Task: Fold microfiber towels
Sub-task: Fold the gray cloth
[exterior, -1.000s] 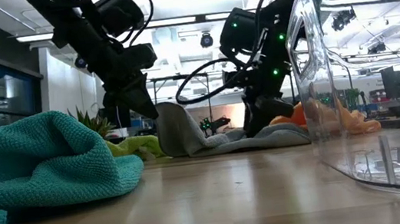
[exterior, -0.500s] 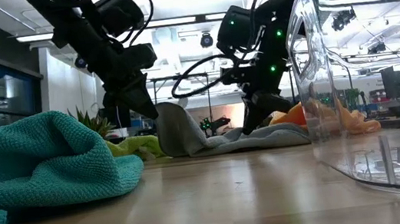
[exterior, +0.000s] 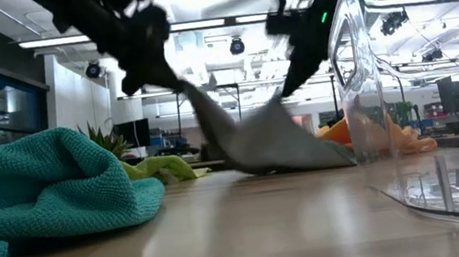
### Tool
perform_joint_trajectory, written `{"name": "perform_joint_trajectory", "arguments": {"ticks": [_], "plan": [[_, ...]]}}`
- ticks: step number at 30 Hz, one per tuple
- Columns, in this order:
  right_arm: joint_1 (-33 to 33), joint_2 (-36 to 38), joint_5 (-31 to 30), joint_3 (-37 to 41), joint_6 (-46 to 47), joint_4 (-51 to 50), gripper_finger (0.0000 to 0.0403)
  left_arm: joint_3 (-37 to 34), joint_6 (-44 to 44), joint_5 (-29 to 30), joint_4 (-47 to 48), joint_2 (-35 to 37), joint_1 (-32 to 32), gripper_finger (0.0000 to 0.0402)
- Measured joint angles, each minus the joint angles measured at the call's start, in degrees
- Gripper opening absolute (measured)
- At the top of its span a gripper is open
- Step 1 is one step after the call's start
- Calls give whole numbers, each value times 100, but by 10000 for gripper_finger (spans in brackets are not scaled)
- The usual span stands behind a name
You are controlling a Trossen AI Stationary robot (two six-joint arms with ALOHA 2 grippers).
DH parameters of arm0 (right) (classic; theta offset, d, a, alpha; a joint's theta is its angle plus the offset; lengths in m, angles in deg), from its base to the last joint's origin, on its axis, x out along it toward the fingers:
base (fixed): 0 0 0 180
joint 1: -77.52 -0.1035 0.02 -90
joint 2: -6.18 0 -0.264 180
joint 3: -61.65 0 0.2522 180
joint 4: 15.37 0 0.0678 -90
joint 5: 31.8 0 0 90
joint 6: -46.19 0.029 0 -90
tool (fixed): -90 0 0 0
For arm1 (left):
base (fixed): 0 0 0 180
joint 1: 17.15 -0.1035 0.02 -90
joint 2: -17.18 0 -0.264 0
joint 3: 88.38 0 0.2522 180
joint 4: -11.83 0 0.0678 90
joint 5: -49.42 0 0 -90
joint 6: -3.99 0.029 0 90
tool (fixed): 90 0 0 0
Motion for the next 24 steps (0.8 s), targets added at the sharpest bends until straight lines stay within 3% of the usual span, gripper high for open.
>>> {"name": "perform_joint_trajectory", "arguments": {"ticks": [9,15,24], "plan": [[-116,1831,1103,0,1485,-478,0,603,494,175,565,835,-184,0],[-114,2543,869,0,1915,-445,0,1047,628,166,929,915,-121,0],[-109,3071,582,-2,1912,-438,0,1690,2000,219,1533,905,-235,0]]}}
